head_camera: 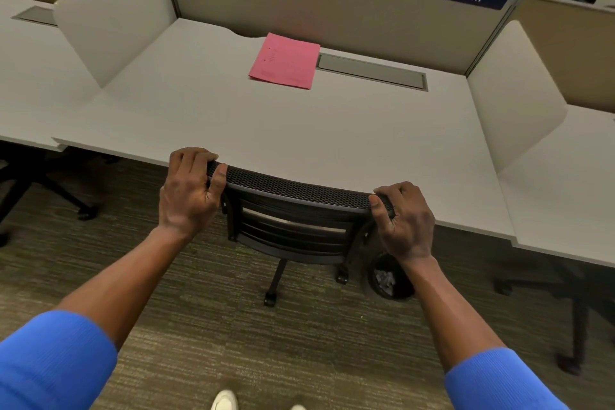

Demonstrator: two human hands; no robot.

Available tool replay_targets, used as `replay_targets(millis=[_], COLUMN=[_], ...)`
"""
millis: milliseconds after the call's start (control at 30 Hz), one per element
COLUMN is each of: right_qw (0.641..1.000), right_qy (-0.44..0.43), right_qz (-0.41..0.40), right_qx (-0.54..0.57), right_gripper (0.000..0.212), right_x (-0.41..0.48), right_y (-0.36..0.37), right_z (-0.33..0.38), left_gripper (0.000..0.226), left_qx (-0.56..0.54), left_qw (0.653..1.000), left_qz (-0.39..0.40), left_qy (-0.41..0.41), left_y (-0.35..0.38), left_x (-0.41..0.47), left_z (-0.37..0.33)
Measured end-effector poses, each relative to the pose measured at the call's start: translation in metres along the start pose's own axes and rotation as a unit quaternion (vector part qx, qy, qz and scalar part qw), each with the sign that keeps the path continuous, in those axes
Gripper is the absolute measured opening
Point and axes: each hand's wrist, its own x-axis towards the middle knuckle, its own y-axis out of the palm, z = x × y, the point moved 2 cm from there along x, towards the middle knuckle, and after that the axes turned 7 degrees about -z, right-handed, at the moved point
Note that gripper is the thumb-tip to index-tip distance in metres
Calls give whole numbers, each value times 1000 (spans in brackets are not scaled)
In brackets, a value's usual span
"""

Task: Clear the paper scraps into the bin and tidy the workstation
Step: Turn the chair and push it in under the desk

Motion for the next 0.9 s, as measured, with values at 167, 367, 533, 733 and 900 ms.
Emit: replay_targets(millis=[167,367,533,733,900], right_qw=[1000,1000,1000,1000,999], right_qy=[2,-8,-7,-4,11], right_qz=[0,0,1,8,42], right_qx=[-5,0,6,6,-6], right_gripper=[64,64,61,62,66], right_x=[7,7,8,9,9], right_y=[3,6,8,8,3], right_z=[-2,-5,-8,-8,-4], left_gripper=[54,54,54,56,60], left_qx=[0,0,-2,2,29], left_qw=[1000,1000,1000,1000,999], left_qz=[0,-18,-27,-24,-18], left_qy=[-1,5,5,2,19], left_y=[4,9,11,12,8], left_x=[7,7,8,9,8], left_z=[-1,-1,-2,-2,-2])
